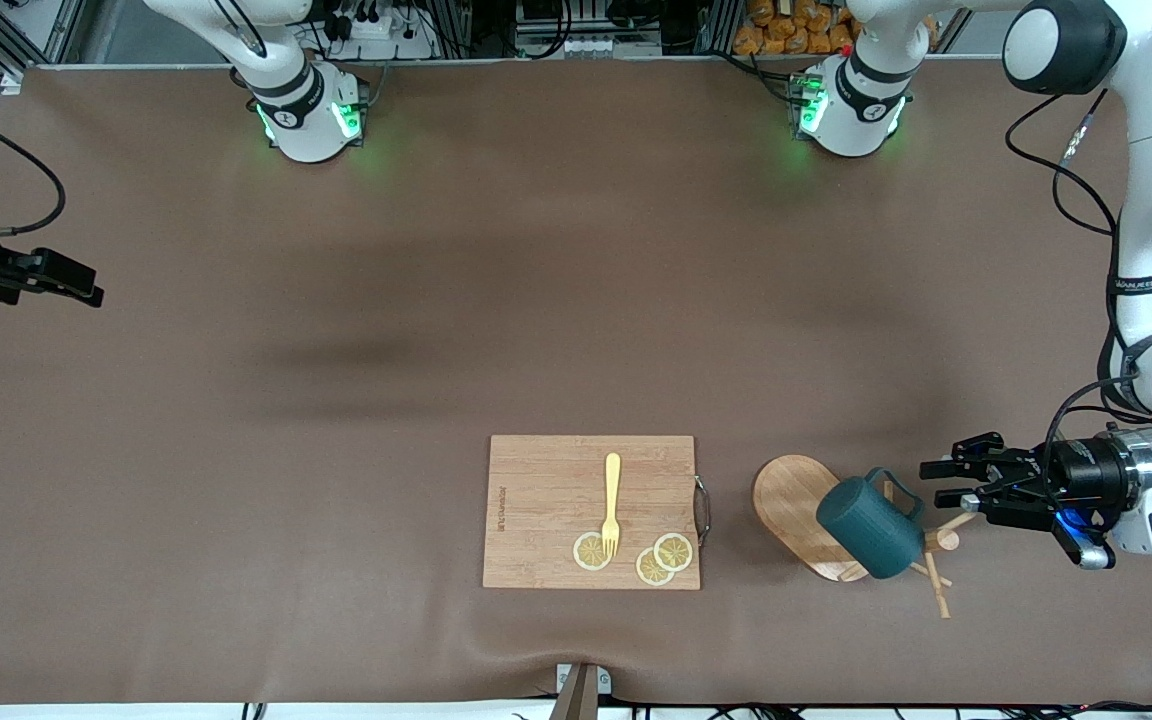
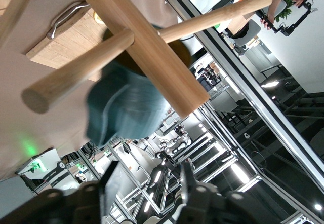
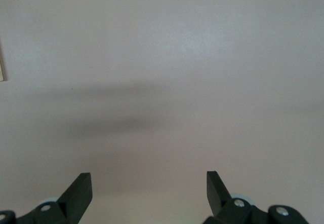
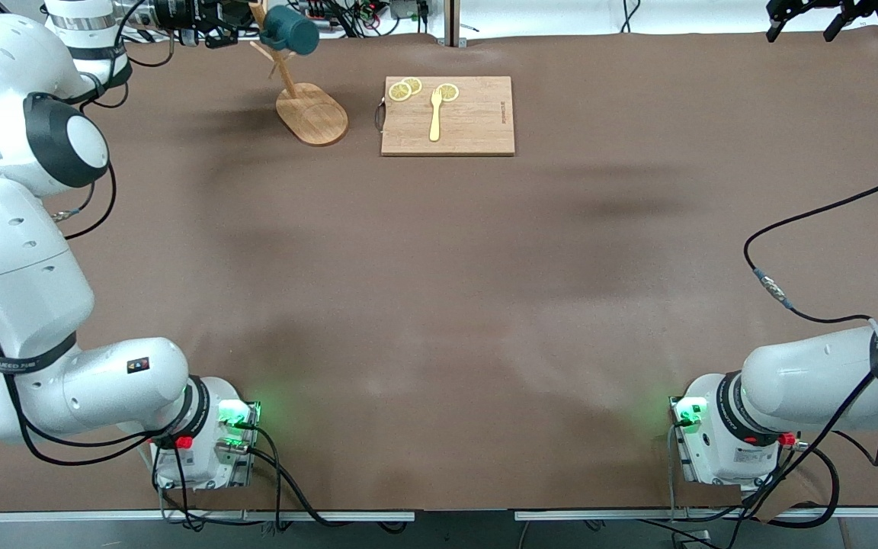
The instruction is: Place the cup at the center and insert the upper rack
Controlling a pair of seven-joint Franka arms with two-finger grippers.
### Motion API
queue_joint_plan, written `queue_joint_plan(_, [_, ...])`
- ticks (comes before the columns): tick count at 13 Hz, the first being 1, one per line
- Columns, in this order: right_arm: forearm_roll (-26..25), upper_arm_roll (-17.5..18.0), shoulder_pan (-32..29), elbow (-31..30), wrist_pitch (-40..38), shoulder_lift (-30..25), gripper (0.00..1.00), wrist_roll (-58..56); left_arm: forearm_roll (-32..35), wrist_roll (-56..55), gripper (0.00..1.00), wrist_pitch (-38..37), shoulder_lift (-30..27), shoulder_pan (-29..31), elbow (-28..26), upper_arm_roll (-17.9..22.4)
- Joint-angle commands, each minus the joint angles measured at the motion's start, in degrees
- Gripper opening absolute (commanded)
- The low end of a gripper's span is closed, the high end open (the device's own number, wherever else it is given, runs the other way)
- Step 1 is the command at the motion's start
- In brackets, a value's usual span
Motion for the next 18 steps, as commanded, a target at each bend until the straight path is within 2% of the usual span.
queue_joint_plan(1, [-0.49,-1.05,1.05,-0.34,-0.95,-0.9,1.0,1.1,0.25,0.48,1.0,-0.73,-1.08,-0.12,0.08,0.11])
queue_joint_plan(3, [-0.49,-1.14,1.05,-0.34,-0.25,-0.46,1.0,1.1,1.57,0.3,1.0,-0.64,-3.35,-0.56,-0.1,0.46])
queue_joint_plan(6, [-0.49,-1.14,1.23,-0.43,0.01,-0.29,1.0,1.19,13.4,1.0,1.0,0.23,-9.84,-2.4,-0.8,0.47])
queue_joint_plan(8, [-0.49,-1.14,1.23,-0.43,0.01,-0.29,1.0,1.19,21.31,1.0,1.0,2.34,-16.6,-3.8,-5.52,0.47])
queue_joint_plan(10, [-0.49,-1.14,1.67,-0.43,0.28,-0.2,1.0,1.19,31.93,1.0,1.0,3.22,-23.28,-6.35,-9.75,0.2])
queue_joint_plan(14, [-0.58,-1.14,1.67,-0.43,0.98,-0.2,1.0,1.19,58.29,9.32,1.0,4.72,-35.15,-9.35,-17.48,-4.01])
queue_joint_plan(18, [-0.58,-1.14,1.58,-0.51,0.89,-0.29,1.0,1.19,72.03,18.02,1.0,4.72,-48.51,-10.75,-28.21,-4.98])
